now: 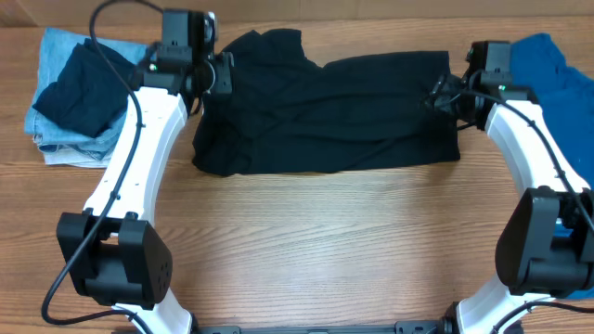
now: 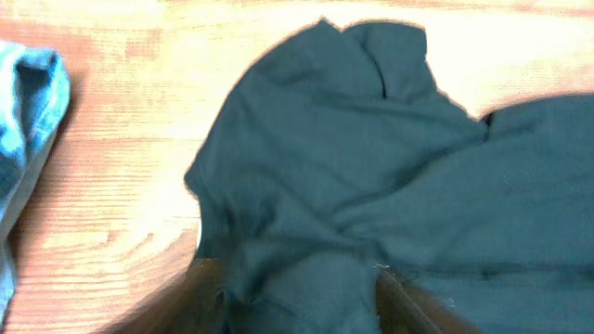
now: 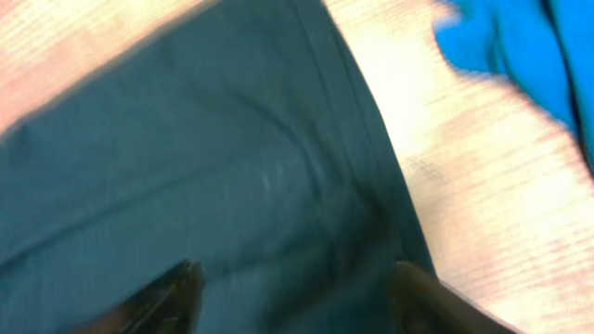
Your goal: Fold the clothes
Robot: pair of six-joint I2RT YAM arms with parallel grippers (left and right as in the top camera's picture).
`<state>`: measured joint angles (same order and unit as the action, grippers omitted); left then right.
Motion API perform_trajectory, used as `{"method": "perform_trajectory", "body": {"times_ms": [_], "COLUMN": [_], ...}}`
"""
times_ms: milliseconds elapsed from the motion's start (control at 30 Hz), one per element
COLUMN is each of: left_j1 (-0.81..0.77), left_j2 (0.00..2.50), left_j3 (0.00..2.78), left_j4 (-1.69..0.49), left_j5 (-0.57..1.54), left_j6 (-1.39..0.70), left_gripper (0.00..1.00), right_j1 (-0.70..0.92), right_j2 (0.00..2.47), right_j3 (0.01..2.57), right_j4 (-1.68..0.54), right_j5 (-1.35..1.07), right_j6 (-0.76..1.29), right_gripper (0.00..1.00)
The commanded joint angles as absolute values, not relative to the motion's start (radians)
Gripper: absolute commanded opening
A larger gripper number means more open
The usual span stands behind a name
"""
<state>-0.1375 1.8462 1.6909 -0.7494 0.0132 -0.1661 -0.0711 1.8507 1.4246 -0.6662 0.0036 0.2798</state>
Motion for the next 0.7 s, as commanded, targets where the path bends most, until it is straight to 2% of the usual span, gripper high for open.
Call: {"method": "perform_trajectory", "body": {"times_ms": [0,33,67,400,600,667], "left_j1": [-0.165,-0.175,-0.187,-0.238,-0.238,-0.237], "left_j2": [1.845,1.852,1.864,2.107,2.125,2.125], "left_j3": [1.732,1.723,1.719,1.718,1.718,1.718], "left_j4": [-0.865,-0.899,-0.936,-0.991,-1.011,-1.044], "left_j5": [0.031,0.044,0.045,0.046,0.037,-0.037], "left_j6": [-0.185,-0.188,-0.187,-0.179,-0.158,-0.158], "left_gripper": [0.12,0.05,0.04,0.04,0.04,0.04], "right_j1": [-0.073,-0.073,-0.073,-0.073,-0.073,-0.073], "right_j2": [1.85,1.854,1.855,1.86,1.86,1.86], "right_j3": [1.459,1.454,1.44,1.383,1.307,1.287], "right_j4": [-0.77,-0.81,-0.838,-0.894,-0.805,-0.765], "right_j5": [-0.002,-0.002,-0.007,-0.055,-0.072,-0.093], "right_j6": [0.234,0.235,0.24,0.324,0.326,0.326], "right_gripper": [0.29,0.11,0.04,0.04,0.04,0.04]}}
